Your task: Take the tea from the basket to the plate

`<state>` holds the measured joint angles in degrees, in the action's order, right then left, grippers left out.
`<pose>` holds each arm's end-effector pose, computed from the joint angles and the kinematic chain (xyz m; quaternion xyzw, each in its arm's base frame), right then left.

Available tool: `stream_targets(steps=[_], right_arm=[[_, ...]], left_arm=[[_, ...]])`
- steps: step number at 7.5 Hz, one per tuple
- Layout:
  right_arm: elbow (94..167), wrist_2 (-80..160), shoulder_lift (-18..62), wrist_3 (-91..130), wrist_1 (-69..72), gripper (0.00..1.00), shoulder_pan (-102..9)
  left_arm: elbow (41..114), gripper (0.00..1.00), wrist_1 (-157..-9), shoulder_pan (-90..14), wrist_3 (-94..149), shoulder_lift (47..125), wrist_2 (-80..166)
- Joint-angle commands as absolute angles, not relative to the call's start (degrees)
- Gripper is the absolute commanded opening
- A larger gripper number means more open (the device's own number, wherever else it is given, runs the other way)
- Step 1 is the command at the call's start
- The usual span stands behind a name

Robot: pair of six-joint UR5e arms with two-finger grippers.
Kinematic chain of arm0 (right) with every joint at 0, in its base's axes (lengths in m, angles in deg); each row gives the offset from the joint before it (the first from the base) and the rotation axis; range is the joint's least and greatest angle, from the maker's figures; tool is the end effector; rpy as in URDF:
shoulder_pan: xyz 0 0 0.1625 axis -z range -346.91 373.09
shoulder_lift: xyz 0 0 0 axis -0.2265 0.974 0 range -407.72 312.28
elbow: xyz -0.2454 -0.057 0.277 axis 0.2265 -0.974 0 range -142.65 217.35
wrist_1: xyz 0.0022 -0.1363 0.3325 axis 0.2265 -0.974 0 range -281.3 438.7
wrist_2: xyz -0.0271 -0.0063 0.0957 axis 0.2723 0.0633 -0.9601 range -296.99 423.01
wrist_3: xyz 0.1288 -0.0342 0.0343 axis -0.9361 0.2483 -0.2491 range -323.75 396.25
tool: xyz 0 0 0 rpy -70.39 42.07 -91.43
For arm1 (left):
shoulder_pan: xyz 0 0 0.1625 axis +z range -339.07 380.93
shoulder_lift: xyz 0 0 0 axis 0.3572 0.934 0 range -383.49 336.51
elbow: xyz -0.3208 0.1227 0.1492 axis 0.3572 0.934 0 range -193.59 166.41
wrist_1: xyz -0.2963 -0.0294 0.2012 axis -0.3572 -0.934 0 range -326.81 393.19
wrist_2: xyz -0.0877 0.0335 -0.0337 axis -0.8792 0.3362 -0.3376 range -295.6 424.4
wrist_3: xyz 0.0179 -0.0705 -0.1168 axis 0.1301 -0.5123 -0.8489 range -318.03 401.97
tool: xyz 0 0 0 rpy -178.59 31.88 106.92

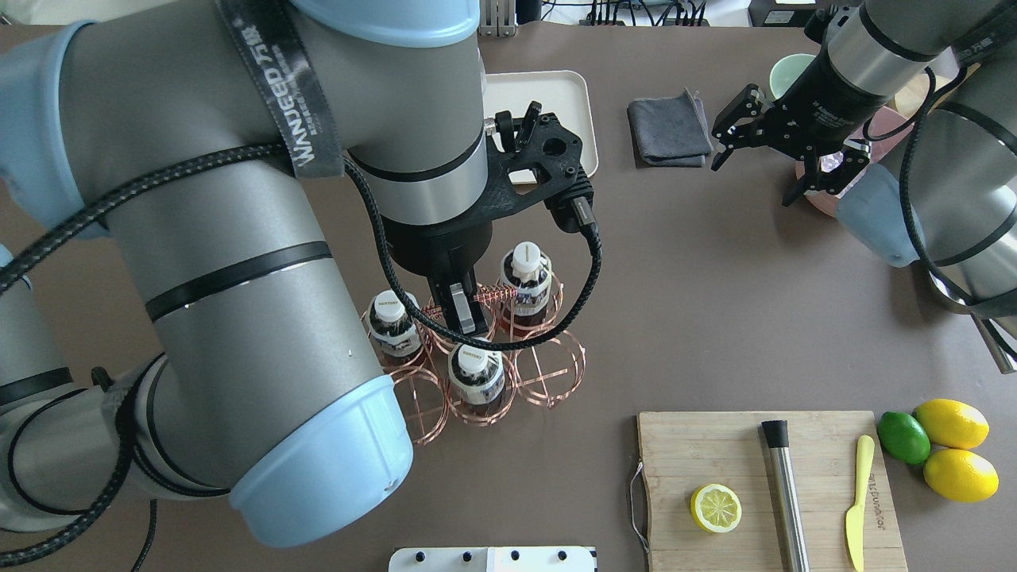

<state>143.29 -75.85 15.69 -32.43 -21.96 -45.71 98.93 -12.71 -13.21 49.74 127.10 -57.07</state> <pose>-0.2575 -0.4824 0.2960 -0.1434 -0.4473 0.1737 0.8656 0.3939 -0.3414 0.0436 0.1893 0.3644 0.5553 0.7232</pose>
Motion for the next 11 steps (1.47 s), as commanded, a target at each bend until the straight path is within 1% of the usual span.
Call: stream_targets(steps=[1, 5, 6, 9, 11], right_arm=[[142.9, -76.5, 12.8, -41.5, -21.8, 1.0, -42.7], [143.1, -76.6, 12.6, -43.9, -21.7, 1.0, -41.9], [143.3, -77.1, 11.3, -48.3, -20.7, 1.0, -41.2], [142.6, -77.2, 8.2, -65.9, -12.6, 1.0, -34.1], [139.6, -77.2, 2.6, -69.1, -12.1, 1.0, -27.6]], left_arm=[[98.7, 0.0, -12.8, -12.9, 49.8, 126.5, -57.1], [98.3, 0.0, -12.9, -12.9, 50.0, 126.5, -57.1], [98.3, 0.0, -12.8, -12.9, 50.1, 126.5, -57.1], [98.2, 0.0, -12.9, -12.9, 50.1, 126.5, -57.0], [97.9, 0.0, -12.8, -12.9, 50.0, 126.6, -57.0]])
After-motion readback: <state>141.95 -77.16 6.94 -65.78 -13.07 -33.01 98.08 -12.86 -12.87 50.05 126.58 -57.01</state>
